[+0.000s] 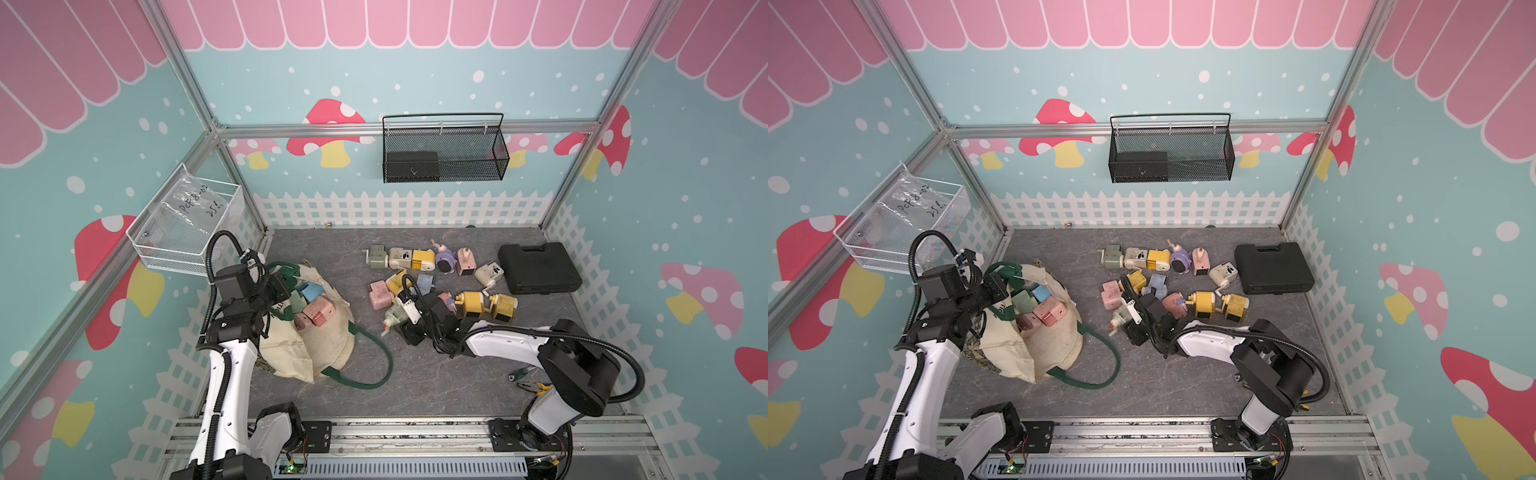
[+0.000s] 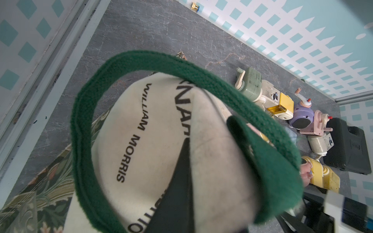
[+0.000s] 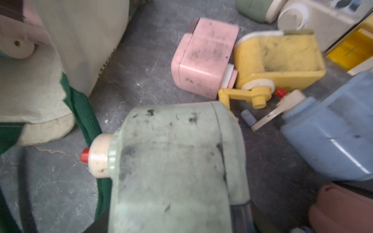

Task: Take out the pencil sharpeners from the tote bags
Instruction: Place the pencil sharpener at the center of the board.

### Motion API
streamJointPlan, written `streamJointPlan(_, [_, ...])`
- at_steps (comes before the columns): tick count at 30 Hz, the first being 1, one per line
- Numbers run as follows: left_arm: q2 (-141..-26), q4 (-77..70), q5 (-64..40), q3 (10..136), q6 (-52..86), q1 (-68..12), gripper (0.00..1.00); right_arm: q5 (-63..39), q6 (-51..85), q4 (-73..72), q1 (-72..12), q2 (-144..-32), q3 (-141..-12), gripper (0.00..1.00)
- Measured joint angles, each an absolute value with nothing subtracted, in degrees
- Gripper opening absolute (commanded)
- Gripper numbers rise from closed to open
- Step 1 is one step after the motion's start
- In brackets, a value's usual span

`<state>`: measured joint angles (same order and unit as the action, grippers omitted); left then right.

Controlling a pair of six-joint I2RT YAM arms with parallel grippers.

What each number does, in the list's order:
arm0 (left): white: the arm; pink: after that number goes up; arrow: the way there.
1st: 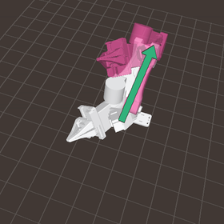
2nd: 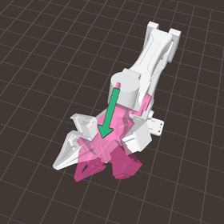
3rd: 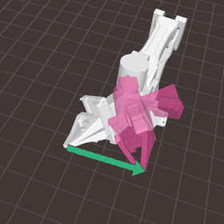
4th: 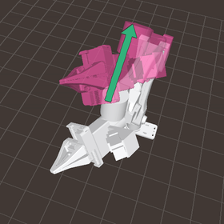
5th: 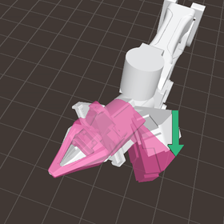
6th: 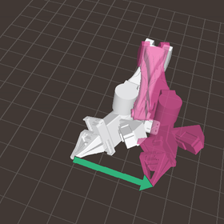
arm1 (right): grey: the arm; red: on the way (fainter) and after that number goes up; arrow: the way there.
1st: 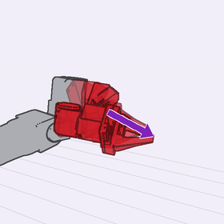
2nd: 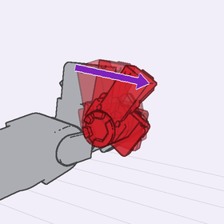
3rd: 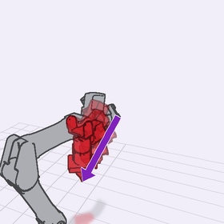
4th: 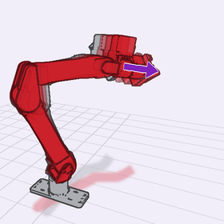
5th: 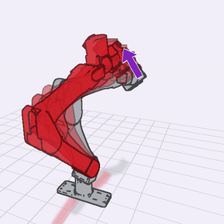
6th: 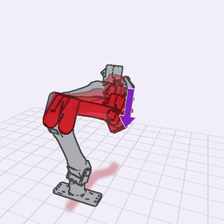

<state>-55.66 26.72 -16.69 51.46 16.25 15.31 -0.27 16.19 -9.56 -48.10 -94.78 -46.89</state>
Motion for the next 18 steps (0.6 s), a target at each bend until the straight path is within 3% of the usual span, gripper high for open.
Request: streamJointPlan(18, [-54.9,27.2,-17.7,51.5,16.3,15.4,0.0,-3.9,17.0,-16.9,-50.4,-109.6,-54.8,0.55])
